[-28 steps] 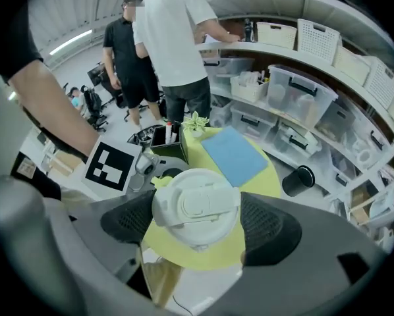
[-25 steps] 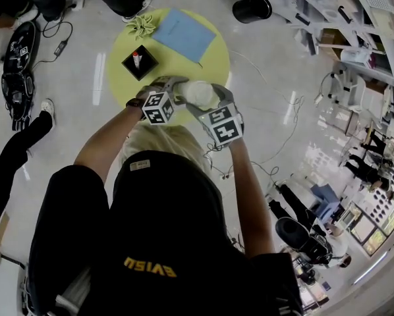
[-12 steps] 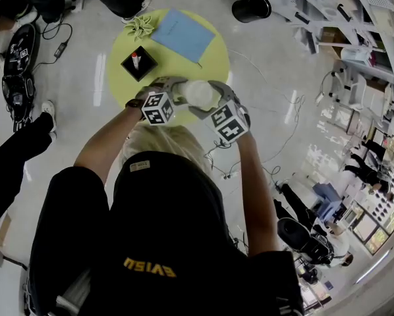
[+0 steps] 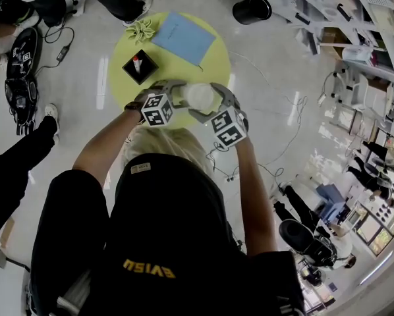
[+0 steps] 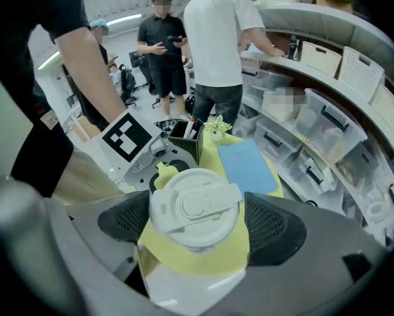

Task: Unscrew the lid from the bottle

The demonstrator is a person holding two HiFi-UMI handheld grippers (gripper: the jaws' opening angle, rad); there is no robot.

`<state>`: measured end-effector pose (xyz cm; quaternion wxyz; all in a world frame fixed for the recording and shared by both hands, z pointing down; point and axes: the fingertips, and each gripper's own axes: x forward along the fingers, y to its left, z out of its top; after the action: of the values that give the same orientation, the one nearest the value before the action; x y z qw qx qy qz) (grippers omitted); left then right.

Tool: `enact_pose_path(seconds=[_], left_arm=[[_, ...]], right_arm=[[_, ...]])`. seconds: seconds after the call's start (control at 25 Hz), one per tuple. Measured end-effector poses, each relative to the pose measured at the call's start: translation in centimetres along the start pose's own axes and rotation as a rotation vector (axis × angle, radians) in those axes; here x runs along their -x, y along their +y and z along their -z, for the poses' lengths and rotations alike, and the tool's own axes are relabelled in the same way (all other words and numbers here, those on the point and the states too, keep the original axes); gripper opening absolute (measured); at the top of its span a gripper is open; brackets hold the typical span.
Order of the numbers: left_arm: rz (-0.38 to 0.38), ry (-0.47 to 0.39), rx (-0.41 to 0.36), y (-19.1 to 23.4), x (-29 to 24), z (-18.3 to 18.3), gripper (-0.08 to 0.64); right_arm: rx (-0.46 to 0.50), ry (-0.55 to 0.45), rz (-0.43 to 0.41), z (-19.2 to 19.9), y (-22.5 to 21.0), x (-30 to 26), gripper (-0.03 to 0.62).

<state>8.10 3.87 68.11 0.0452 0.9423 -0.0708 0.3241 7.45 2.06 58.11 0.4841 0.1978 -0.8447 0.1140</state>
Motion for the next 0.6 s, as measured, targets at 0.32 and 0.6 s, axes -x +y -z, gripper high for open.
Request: enact_pose_path(seconds=[0.32, 0.6], left_arm=[[-0.050, -0.050, 0.081, 1.6, 2.0, -0.7, 0.365], [-0.029, -0.088, 0.048, 1.6, 2.2, -2.2, 0.364]], right_arm=[[-0.448, -0.157, 0.222, -0.7, -1.9, 1.1, 0.443], [-0.507, -0.100, 0.201, 0.3, -1.6, 0.2, 0.397]])
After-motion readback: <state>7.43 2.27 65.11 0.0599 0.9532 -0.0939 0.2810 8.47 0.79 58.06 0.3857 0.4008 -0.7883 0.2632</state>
